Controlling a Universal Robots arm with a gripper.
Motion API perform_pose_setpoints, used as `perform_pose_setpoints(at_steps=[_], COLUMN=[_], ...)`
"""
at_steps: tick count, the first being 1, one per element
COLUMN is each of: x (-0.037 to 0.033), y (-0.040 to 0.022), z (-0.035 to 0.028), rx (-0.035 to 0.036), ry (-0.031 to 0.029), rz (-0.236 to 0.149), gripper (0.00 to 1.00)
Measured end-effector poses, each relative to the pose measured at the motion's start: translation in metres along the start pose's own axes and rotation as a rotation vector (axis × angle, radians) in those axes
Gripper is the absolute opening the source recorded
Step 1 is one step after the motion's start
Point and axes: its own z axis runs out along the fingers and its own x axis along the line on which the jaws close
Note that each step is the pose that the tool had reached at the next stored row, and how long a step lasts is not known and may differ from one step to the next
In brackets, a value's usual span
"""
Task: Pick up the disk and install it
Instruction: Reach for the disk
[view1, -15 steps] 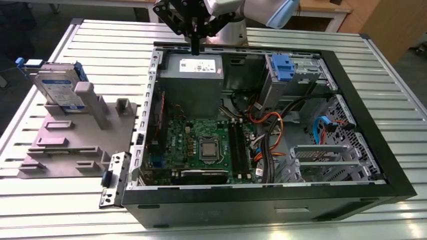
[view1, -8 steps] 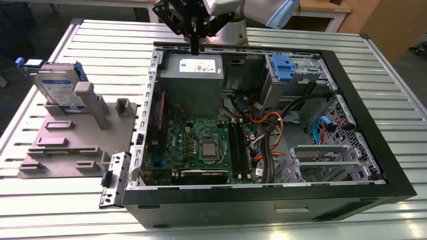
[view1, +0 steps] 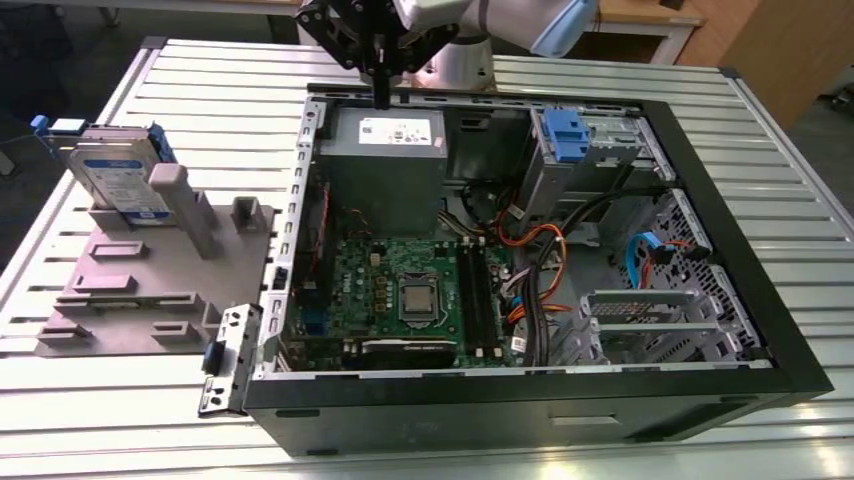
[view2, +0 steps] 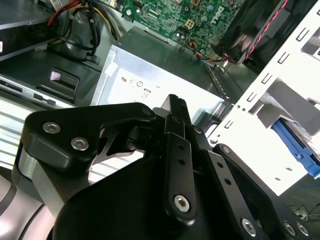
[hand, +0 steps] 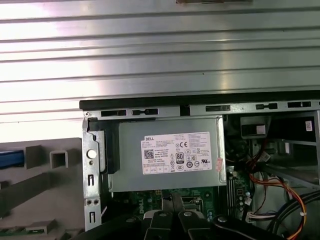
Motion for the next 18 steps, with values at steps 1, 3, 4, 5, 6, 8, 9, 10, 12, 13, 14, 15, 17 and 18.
perform_pose_setpoints(at_steps=[1, 3, 4, 5, 6, 8, 9, 10, 12, 13, 14, 15, 17, 18], x=[0.0013, 0.0042, 0.0059, 0.0075, 0.0092, 0.0123, 0.0138, 0.0153, 0.0181, 0.0194, 0.0206, 0.0218, 0.0244, 0.0258], y=[0.0005, 0.002, 0.0028, 0.0034, 0.004, 0.0052, 0.0058, 0.0062, 0.0069, 0.0072, 0.0074, 0.0076, 0.0079, 0.0081], z=[0.0004, 0.0011, 0.0017, 0.0023, 0.0028, 0.0037, 0.0041, 0.0045, 0.0053, 0.0056, 0.0059, 0.0062, 0.0068, 0.0072], rx=[-0.0001, 0.0, 0.0, -0.0003, -0.0003, -0.0003, -0.0002, -0.0001, -0.0002, -0.0002, -0.0002, -0.0003, -0.0004, -0.0005], ry=[-0.0003, -0.001, -0.0016, -0.0023, -0.0028, -0.0036, -0.0039, -0.0043, -0.005, -0.0053, -0.0055, -0.0059, -0.0066, -0.007], rz=[0.0, 0.0, 0.001, 0.001, 0.001, 0.002, 0.002, 0.002, 0.002, 0.002, 0.002, 0.002, 0.003, 0.003], gripper=[0.11, 0.11, 0.11, 0.11, 0.11, 0.11, 0.11, 0.11, 0.11, 0.11, 0.11, 0.11, 0.11, 0.11])
